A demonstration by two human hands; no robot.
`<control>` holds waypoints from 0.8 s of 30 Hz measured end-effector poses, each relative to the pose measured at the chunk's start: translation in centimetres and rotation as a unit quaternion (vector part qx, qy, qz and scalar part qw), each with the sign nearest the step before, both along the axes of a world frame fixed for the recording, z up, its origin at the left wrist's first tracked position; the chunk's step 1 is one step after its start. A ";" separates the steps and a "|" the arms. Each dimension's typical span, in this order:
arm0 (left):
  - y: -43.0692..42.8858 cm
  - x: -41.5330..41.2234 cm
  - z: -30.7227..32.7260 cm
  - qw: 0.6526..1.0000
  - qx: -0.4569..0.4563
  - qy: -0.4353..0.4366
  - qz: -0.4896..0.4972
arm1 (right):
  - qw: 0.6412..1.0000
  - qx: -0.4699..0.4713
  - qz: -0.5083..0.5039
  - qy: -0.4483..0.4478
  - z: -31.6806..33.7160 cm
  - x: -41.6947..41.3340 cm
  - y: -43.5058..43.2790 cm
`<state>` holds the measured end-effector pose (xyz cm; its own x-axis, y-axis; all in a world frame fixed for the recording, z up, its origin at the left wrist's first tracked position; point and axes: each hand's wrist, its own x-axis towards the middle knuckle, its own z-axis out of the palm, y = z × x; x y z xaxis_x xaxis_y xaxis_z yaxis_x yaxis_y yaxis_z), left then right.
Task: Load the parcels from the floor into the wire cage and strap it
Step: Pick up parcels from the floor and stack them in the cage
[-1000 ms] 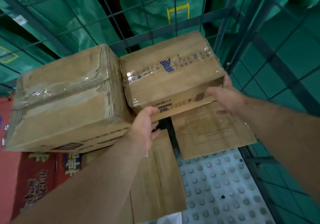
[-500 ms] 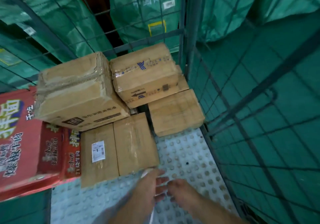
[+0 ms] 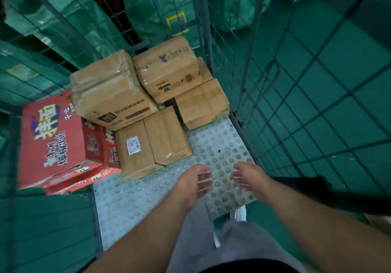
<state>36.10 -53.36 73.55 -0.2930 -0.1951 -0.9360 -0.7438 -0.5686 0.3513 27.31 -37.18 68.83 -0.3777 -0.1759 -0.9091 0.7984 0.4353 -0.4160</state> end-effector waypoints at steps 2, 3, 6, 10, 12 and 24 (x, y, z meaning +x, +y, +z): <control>-0.1 0.5 0.5 0.999 -0.015 -0.009 -0.035 | 1.000 0.011 -0.006 0.002 0.6 1.7 0.9; -0.2 0.8 0.7 0.998 -0.027 -0.014 -0.057 | 1.000 0.014 -0.006 -0.001 0.6 2.6 1.2; 0.4 2.0 0.7 0.990 -0.056 -0.013 -0.129 | 1.000 0.015 -0.027 -0.004 0.9 5.8 2.0; 1.6 5.2 0.6 0.973 -0.048 0.004 -0.225 | 0.994 0.014 -0.104 0.018 1.7 11.3 3.1; 2.0 7.4 0.7 0.968 -0.031 0.016 -0.250 | 0.987 0.015 -0.158 0.016 2.1 14.5 3.6; 10.4 16.4 0.3 0.813 -0.055 0.027 -0.579 | 0.925 0.001 -0.379 0.035 7.5 32.2 12.5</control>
